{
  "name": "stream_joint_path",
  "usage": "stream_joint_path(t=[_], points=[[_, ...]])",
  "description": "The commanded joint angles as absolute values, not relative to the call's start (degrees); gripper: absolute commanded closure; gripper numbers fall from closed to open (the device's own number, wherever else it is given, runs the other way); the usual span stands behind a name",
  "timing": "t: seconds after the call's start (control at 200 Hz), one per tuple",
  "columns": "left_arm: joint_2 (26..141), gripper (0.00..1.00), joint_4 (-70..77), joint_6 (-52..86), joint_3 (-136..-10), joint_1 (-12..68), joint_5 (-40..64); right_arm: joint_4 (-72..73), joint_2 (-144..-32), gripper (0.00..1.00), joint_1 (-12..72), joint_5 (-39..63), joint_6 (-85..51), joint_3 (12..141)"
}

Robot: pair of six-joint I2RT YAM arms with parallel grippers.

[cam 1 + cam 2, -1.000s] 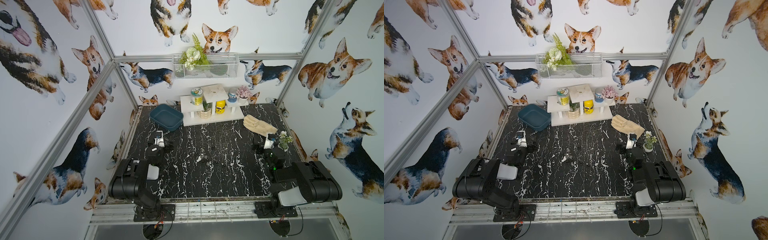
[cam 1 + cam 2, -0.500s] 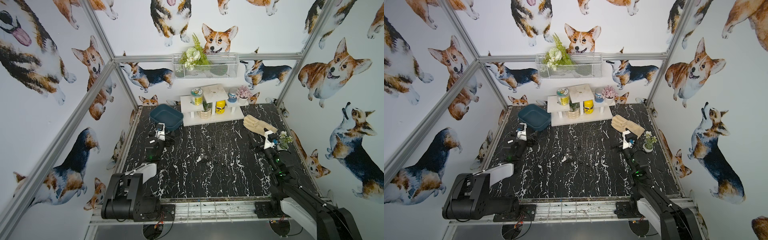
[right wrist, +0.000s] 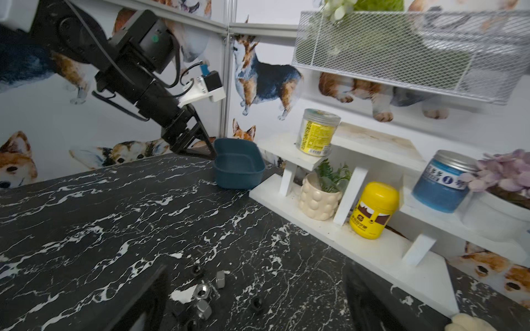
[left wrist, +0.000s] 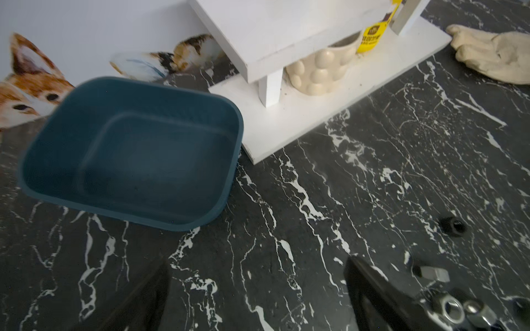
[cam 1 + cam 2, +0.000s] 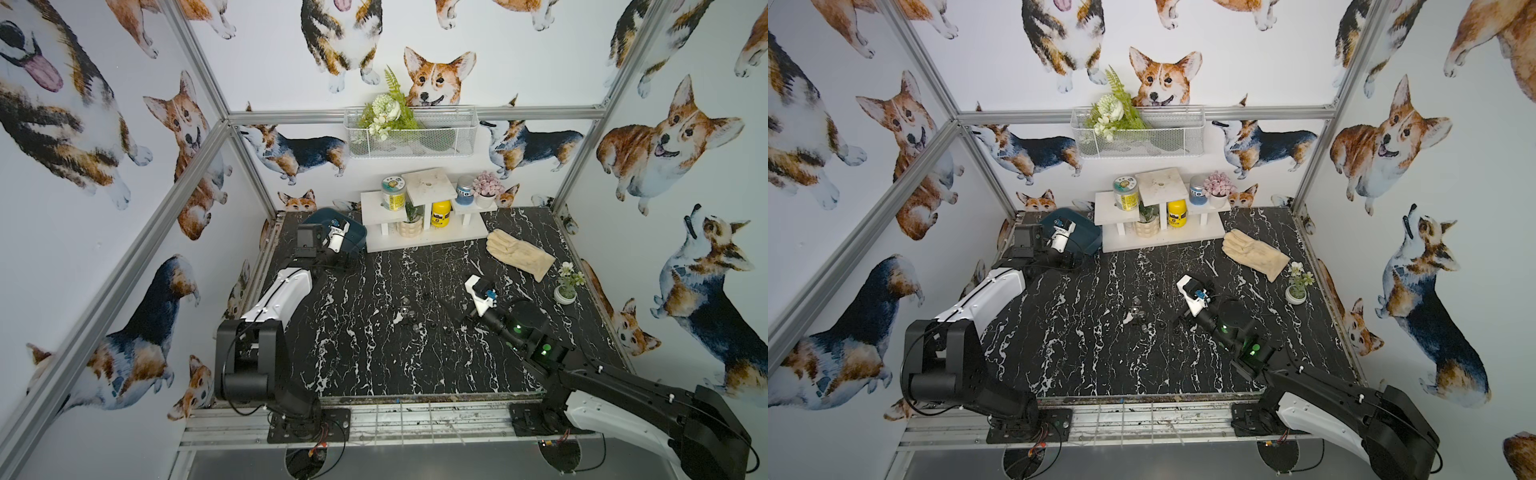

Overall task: Put the nuts on the desktop into the storage box
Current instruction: Adjust the storage box at the center of the board.

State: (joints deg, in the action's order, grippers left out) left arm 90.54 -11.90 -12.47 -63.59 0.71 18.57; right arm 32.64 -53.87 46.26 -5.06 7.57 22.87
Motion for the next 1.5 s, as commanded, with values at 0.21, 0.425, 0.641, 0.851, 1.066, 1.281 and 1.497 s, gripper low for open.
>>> stream_joint_path(t=[0.21, 0.425, 0.641, 0.851, 1.066, 1.281, 1.497], points=[[107.8, 0.03, -27.3, -14.7, -80.7, 0.7, 20.0, 37.8, -65.4, 0.00, 55.2, -11.4, -1.1, 25.0], [114.7, 0.19, -28.9, -18.5, -85.3, 0.8, 18.6, 35.5, -64.5, 0.00, 55.8, -11.7, -3.6, 24.2], [116.1, 0.35, -25.3, -19.8, -82.9, 0.8, 15.9, 34.2, -59.9, 0.00, 55.8, -12.5, -4.5, 22.4], [115.3, 0.46, -26.9, -18.1, -82.7, 0.8, 16.8, 34.3, -60.4, 0.00, 55.8, -12.8, -4.6, 22.7], [109.4, 0.68, -22.4, -16.0, -75.3, 1.2, 13.7, 35.1, -62.4, 0.00, 55.8, -11.6, -4.3, 23.7], [104.9, 0.79, -22.8, -13.5, -71.8, 1.8, 13.6, 34.4, -63.7, 0.00, 55.8, -12.5, -5.3, 25.5], [95.4, 0.79, -22.9, -10.5, -65.0, 4.2, 13.6, 25.2, -66.1, 0.00, 55.8, -11.7, -4.5, 31.9]])
